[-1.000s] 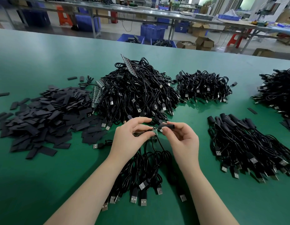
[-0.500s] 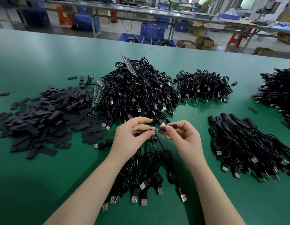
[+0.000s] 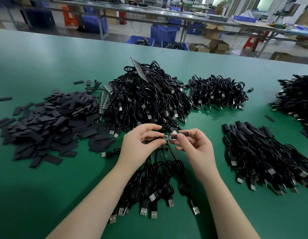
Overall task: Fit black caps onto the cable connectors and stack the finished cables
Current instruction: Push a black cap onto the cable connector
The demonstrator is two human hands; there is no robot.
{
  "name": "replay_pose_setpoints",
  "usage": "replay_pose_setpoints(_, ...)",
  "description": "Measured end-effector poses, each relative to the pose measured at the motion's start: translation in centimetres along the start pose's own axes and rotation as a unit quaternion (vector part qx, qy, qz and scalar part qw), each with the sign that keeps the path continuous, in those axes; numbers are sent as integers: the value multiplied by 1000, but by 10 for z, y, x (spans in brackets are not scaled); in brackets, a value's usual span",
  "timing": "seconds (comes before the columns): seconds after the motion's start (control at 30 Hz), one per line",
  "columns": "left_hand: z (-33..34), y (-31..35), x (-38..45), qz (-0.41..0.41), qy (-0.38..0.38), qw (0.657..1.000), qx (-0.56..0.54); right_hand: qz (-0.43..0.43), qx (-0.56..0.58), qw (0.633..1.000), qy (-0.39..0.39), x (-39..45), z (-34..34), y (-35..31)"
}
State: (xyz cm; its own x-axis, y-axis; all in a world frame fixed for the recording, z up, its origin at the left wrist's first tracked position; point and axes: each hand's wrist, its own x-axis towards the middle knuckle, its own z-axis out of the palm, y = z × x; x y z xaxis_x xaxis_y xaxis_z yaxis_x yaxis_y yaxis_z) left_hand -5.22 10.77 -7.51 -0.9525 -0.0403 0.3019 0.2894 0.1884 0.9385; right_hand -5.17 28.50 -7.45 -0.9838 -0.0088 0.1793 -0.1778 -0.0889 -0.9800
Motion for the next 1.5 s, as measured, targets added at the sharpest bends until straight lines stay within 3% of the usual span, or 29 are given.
replay_pose_setpoints(0.13,0,0,0,-5,2,1000,-1,6,23,1000,-5,-2,2,-1)
replay_pose_setpoints(0.33,2,-2,-1,10,2,1000,16,-21,-32,999,29,-5,12,3)
replay_pose_setpoints(0.57,6,1,-6,72,-18,996,46,14,31,998,62,-4,15,4)
replay_pose_setpoints(0.83,5,-2,-4,80,46,974,205,19,40,997,70,-5,15,5)
replay_pose_setpoints(1.5,6,-3,-6,117,17,981,152,41,54,996,59,-7,20,1)
